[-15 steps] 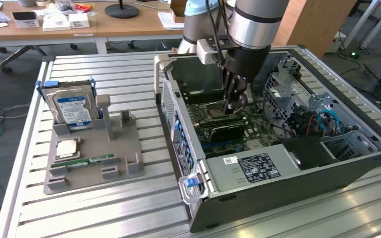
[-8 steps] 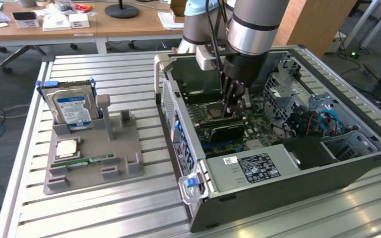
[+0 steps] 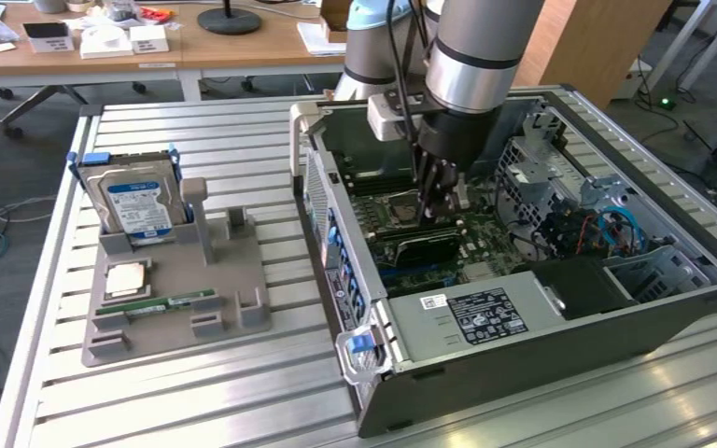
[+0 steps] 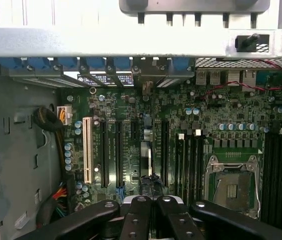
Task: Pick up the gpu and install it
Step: 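Press down on the gpu until it lock into place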
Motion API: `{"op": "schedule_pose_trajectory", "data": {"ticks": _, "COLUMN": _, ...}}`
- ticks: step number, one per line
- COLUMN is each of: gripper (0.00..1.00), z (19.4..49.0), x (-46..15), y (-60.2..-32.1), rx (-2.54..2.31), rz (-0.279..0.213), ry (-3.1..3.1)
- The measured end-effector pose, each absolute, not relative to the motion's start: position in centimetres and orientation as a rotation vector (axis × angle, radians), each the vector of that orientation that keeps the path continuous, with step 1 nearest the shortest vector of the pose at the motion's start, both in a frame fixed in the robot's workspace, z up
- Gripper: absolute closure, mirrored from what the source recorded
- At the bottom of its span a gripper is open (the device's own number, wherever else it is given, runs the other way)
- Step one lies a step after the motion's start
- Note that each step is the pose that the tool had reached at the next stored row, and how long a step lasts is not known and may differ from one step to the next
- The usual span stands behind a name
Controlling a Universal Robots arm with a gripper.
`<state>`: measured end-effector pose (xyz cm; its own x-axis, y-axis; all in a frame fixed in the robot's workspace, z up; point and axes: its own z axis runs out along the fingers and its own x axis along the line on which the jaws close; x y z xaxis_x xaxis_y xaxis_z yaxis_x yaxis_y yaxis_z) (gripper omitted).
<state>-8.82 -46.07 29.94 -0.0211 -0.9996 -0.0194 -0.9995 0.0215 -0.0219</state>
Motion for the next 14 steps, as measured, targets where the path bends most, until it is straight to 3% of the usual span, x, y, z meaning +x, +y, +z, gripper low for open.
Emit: {"op": "schedule_pose_trajectory", "data": {"ticks": 14, "gripper": 0.89, "z": 29.22, "x": -8.80, "y": -45.55, "rx": -2.177, "rz": -0.003, "ry": 2.224}}
